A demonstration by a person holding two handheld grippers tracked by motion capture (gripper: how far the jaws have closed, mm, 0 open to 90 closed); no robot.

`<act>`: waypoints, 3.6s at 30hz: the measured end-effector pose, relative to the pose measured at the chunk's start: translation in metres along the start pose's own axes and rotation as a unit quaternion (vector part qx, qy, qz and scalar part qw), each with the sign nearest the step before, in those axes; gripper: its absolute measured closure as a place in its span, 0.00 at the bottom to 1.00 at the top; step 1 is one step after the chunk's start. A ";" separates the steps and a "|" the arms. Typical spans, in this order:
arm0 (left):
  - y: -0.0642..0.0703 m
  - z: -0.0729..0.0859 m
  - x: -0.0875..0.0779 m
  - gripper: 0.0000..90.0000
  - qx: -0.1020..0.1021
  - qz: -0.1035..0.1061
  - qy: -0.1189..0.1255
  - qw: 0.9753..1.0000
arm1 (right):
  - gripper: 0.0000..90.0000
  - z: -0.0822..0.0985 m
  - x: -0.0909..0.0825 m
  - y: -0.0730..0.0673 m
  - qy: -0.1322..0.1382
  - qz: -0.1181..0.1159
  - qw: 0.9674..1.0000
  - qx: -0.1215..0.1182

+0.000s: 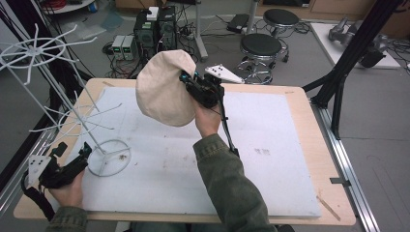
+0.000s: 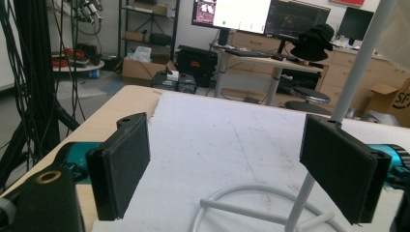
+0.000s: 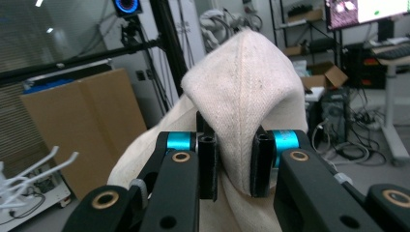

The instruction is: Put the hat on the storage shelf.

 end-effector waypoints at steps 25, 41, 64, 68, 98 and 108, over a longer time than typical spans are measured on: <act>0.001 0.001 0.000 0.20 -0.002 0.004 -0.002 1.000 | 0.88 -0.033 -0.052 -0.046 0.103 -0.091 0.986 -0.093; 0.002 0.001 0.000 0.20 -0.003 0.005 -0.004 1.000 | 0.89 -0.045 -0.068 -0.059 0.143 -0.142 0.974 -0.107; 0.002 0.002 0.001 0.20 0.000 0.007 -0.006 1.000 | 0.89 -0.060 -0.085 -0.074 0.185 -0.197 0.955 -0.125; 0.002 0.002 0.001 0.20 0.000 0.007 -0.007 1.000 | 0.89 -0.064 -0.088 -0.077 0.187 -0.204 0.953 -0.123; 0.001 0.002 0.000 0.21 -0.001 0.007 -0.007 1.000 | 0.89 -0.118 -0.104 -0.120 0.240 -0.282 0.919 -0.135; 0.002 0.002 0.000 0.21 -0.005 0.010 -0.006 1.000 | 0.89 -0.122 -0.082 -0.137 0.227 -0.305 0.915 -0.135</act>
Point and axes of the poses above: each handheld gripper's, and its own axes: x roughly forward along the jaws, z roughly out of its underside, y roughly to its right, the point moved 1 cm from there along x, roughly forward along the jaws, and after that the axes turned 14 degrees about -y, right-handed, at the moved point
